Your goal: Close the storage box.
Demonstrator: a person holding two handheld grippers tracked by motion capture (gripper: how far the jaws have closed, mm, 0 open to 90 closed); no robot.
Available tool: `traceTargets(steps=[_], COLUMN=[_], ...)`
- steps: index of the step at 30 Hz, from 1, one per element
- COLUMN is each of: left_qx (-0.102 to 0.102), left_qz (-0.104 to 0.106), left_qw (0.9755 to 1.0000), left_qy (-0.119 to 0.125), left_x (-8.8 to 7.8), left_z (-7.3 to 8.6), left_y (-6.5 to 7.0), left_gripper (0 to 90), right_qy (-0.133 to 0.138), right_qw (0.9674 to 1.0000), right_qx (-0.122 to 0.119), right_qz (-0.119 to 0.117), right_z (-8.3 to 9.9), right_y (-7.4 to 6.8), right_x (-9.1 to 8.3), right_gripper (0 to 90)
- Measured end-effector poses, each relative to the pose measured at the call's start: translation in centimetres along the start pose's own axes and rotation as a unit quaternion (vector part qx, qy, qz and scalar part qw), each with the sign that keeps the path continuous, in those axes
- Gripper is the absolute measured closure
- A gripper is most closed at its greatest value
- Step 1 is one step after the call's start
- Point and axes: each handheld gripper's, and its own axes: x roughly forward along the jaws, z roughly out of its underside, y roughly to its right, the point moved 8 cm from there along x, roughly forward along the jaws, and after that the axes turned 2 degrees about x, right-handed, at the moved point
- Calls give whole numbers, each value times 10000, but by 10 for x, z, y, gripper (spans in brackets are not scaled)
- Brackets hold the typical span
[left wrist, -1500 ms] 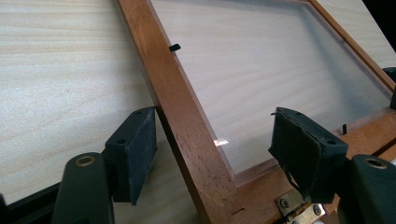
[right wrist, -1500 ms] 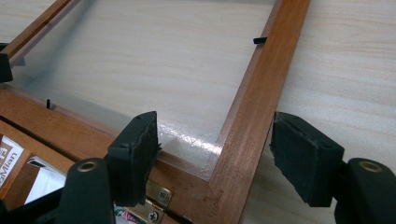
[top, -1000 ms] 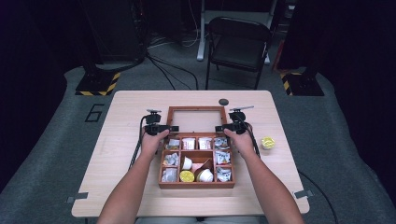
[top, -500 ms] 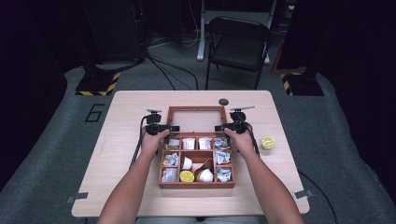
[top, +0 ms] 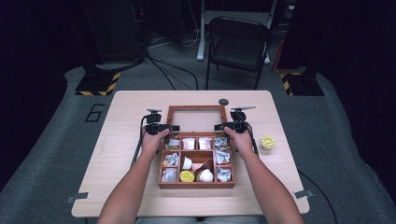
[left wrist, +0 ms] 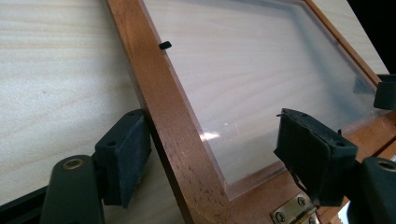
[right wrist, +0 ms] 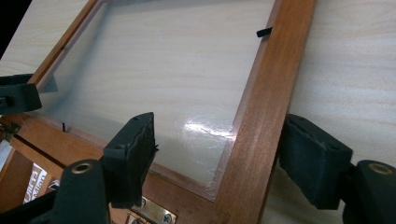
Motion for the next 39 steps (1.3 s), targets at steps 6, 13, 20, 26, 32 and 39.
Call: traceTargets(steps=[6,13,20,26,32,39], left_qx=[-44,17,166,389,659,828], left_qz=[42,102,195,194,170,287], left_qw=[9996,9989,9977,9966,9954,9925], left_qy=[274,449,631,694,675,857], left_x=[-7,-17,-32,-45,-54,-66], left_z=[-8,-13,-18,-19,-17,-15], left_y=[4,10,18,28,35,43], left_gripper=[285,307,316,315,315,318], right_qy=[229,419,612,691,773,936], right_qw=[9997,9988,9973,9954,9920,9893], right_qx=[-65,-271,-411,-666,-988,-1114], right_qz=[-62,-19,-49,7,117,78], right_z=[-6,-10,-12,-11,-8,-1], right_y=[-3,-9,-18,-26,-34,-39], right_x=[-8,-18,-33,-45,-53,-63], right_gripper=[311,321,330,330,329,331])
